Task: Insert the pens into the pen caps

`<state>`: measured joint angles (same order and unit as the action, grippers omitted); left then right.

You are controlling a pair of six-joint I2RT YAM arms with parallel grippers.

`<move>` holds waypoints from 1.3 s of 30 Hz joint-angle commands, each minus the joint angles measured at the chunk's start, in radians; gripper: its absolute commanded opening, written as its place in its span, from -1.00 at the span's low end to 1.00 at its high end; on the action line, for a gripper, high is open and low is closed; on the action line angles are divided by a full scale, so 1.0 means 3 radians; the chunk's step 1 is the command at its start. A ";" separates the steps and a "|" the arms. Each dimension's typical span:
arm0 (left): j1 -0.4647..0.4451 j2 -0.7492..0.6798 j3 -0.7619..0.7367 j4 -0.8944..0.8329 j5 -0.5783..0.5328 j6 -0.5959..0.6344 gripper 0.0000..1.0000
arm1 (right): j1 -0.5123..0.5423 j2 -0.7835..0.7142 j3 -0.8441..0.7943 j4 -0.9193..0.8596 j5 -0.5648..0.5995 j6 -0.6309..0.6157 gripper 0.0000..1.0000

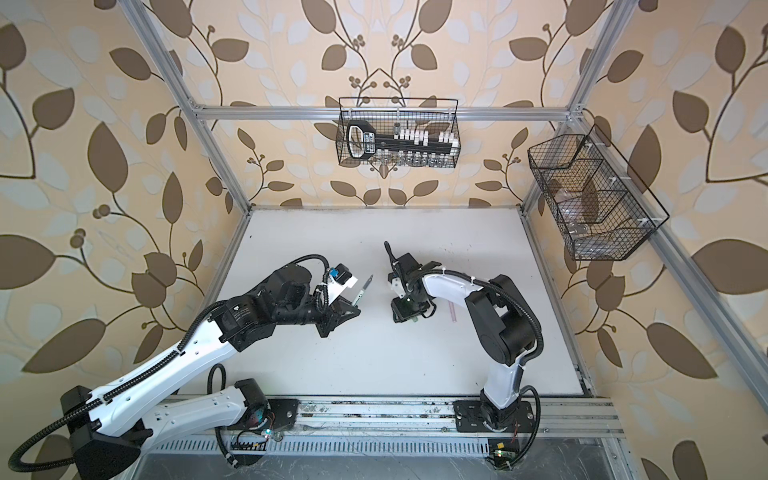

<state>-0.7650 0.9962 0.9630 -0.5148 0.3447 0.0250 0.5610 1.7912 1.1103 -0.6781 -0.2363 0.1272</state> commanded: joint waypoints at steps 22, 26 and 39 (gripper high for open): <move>0.0009 -0.0218 -0.0143 0.0042 -0.0079 -0.0071 -1.00 | 0.0308 0.0082 0.0466 -0.0399 0.1141 0.0129 -0.30; 0.0009 -0.0292 -0.0197 0.0058 -0.0128 -0.0112 -1.00 | 0.0293 0.0198 0.0551 -0.0372 0.1195 0.0090 -0.36; 0.0009 -0.0446 -0.0250 0.0025 -0.0244 -0.0252 -1.00 | 0.0432 0.0471 0.0706 -0.0511 0.1523 0.0134 -0.41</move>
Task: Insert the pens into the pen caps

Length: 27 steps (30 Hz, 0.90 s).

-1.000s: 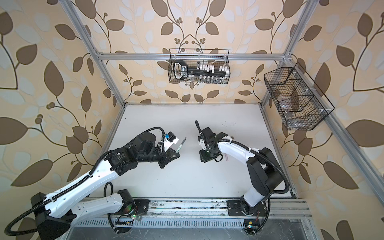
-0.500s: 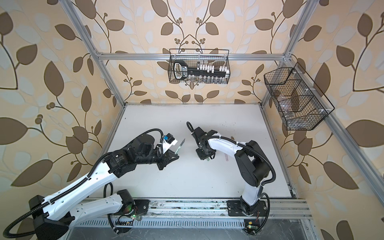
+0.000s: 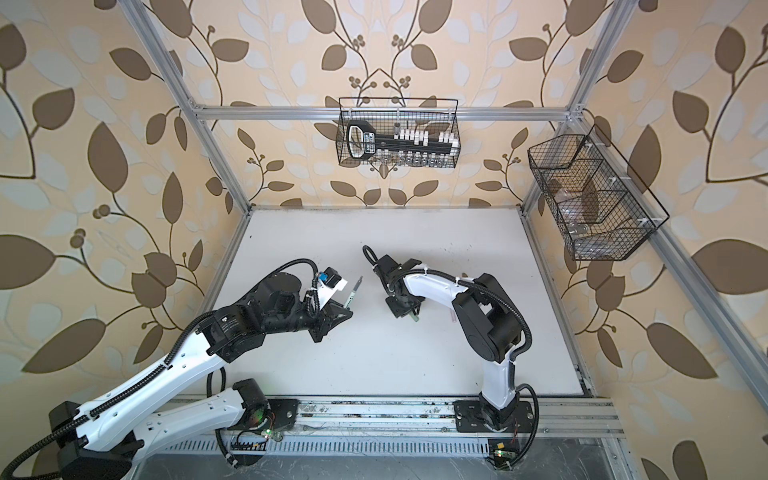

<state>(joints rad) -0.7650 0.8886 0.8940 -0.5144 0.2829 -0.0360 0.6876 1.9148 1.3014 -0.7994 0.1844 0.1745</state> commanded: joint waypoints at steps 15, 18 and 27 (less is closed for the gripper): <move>0.0009 -0.0085 -0.0024 0.0035 -0.0038 -0.0049 -1.00 | 0.0053 0.0077 -0.0112 -0.0069 0.0224 -0.0004 -0.46; 0.0009 -0.0086 -0.0025 0.0029 -0.0034 -0.0049 -1.00 | -0.0022 0.0048 -0.0182 0.0025 -0.0036 -0.0065 -0.46; 0.0009 -0.0078 -0.0017 0.0038 -0.0022 -0.0054 -1.00 | -0.0043 -0.0007 -0.0255 0.0090 -0.0138 -0.0182 -0.52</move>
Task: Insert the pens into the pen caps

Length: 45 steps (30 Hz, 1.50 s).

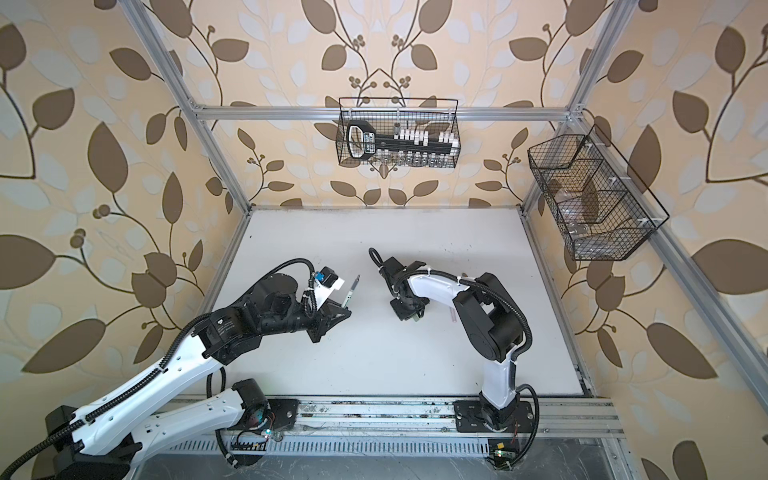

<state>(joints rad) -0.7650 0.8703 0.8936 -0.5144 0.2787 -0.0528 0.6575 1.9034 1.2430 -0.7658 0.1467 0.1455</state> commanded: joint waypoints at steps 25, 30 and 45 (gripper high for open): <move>0.0009 0.0004 -0.0056 0.0092 0.0022 -0.0008 -1.00 | -0.0054 -0.0167 0.0009 -0.0070 -0.0274 0.0031 -0.73; 0.0009 0.0064 -0.0089 0.0140 0.0007 -0.0018 -1.00 | -0.0173 -0.0338 -0.0169 0.0109 -0.0603 0.0038 -0.74; 0.0009 0.0152 -0.0085 0.0152 0.0054 -0.0014 -1.00 | 0.0082 0.0049 -0.0017 -0.0177 0.0140 0.0205 -0.44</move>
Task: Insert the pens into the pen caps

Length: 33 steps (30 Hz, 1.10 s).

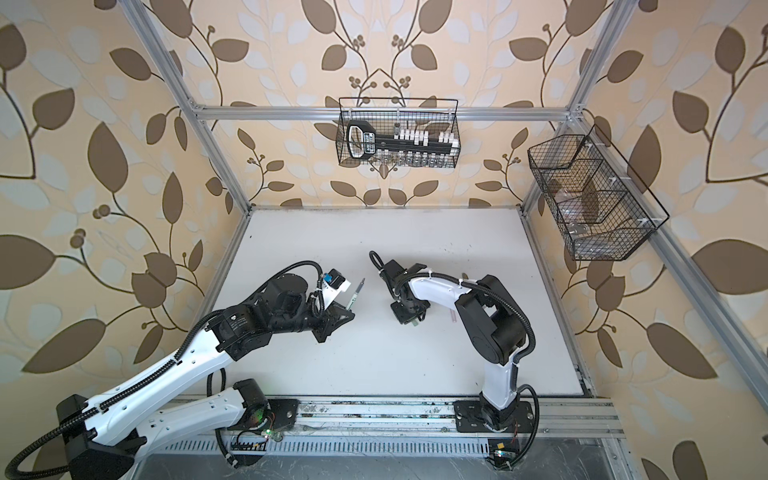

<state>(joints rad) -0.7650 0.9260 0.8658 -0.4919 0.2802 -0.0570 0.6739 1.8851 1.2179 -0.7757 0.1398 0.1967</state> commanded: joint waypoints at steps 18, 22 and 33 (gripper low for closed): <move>0.0009 -0.0241 0.0014 -0.0025 -0.0135 -0.0024 -1.00 | 0.0287 -0.0009 0.0239 -0.0290 0.0327 0.0328 -0.43; 0.0009 -0.0327 0.0009 -0.0027 -0.0152 -0.0035 -1.00 | 0.0323 0.0089 0.0244 -0.0259 0.0352 0.0338 -0.46; 0.0009 -0.0334 0.0003 -0.0018 -0.0149 -0.0041 -1.00 | 0.0351 0.0191 0.0288 -0.0325 0.0634 0.0317 -0.53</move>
<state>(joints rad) -0.7650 0.8268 0.8658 -0.5110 0.2493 -0.0628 0.7708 1.9244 1.2686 -0.8459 0.2813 0.2882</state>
